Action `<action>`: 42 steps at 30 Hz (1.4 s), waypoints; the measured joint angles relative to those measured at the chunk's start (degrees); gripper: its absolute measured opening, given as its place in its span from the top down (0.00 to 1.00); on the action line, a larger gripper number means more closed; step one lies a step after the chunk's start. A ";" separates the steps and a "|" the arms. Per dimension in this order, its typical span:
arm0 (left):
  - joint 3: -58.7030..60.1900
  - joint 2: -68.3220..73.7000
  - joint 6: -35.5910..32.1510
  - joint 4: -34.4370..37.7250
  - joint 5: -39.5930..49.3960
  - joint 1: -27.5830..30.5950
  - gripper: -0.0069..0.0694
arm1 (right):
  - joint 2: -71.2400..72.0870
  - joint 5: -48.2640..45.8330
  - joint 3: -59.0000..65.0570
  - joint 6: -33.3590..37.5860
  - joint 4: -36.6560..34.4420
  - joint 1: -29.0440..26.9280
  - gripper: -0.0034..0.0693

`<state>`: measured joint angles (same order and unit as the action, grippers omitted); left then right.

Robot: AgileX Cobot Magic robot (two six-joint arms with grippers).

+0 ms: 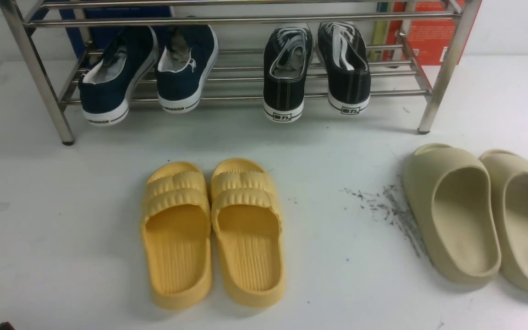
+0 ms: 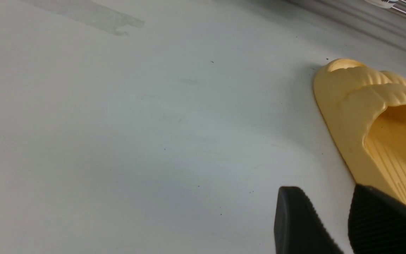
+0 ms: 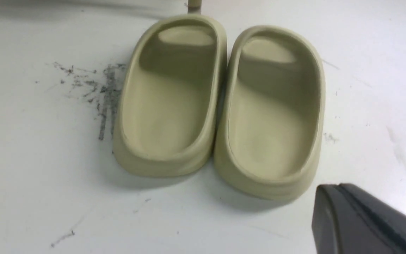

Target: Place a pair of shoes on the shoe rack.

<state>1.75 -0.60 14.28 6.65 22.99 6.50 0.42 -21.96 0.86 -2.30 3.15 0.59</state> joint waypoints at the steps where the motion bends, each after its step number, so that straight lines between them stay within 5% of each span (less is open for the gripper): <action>1: 0.00 0.00 0.00 0.00 -0.05 0.00 0.60 | 0.16 -0.06 0.01 -0.11 -0.37 0.00 0.96; 42: 0.00 0.00 0.00 0.00 -0.07 0.00 0.60 | 0.16 -0.11 0.01 -0.06 -1.77 0.00 0.93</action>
<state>1.75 -0.60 14.28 6.65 22.92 6.50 0.58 -22.07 0.87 -2.36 1.38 0.59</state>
